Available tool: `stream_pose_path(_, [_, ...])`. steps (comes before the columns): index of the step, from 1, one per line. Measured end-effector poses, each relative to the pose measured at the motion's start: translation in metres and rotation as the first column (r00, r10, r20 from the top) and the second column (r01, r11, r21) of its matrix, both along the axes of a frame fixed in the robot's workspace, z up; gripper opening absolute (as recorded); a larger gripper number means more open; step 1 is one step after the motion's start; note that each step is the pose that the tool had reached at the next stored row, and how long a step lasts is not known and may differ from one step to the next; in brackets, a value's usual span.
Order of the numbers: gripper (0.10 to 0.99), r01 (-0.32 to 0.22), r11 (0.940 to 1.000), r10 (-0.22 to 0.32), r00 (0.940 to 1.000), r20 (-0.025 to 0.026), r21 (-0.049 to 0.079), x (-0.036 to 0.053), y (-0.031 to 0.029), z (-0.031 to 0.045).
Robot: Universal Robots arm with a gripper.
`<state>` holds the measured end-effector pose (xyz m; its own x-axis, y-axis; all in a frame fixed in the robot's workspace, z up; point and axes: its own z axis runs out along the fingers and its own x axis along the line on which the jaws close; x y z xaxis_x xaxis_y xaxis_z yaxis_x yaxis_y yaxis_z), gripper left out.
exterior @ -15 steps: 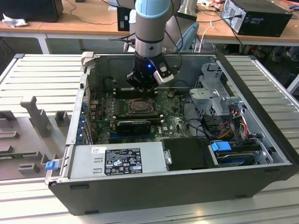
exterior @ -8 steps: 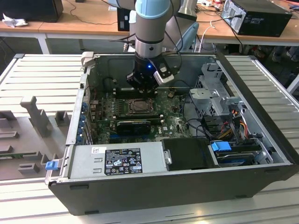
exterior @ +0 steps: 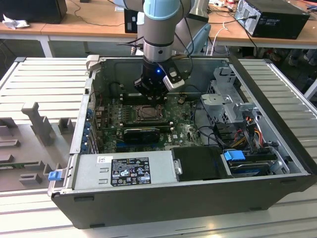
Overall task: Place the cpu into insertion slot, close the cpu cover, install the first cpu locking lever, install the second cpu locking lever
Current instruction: 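Install the first cpu locking lever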
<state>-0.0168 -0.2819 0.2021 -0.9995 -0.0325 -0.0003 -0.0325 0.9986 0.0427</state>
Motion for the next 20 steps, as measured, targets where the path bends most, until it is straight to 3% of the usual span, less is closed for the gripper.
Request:
stream_pose_path(3, [0.106,-0.001,0.9999,0.001,1.0,-0.0001,0.016,0.0004,0.0002,-0.0002])
stream_pose_path(5, [0.106,-0.001,0.9998,0.001,1.0,0.0001,0.018,0.0004,0.0005,0.0])
stream_pose_path(7, [0.106,-0.001,0.9998,0.001,1.0,0.0001,0.018,0.0004,0.0005,0.0054])
stream_pose_path(10, [0.106,-0.001,0.9999,0.001,1.0,-0.0001,0.016,0.0004,0.0005,0.0196])
stream_pose_path(20, [0.106,-0.001,0.9999,0.001,1.0,0.0001,0.016,0.0004,-0.0058,0.0195])
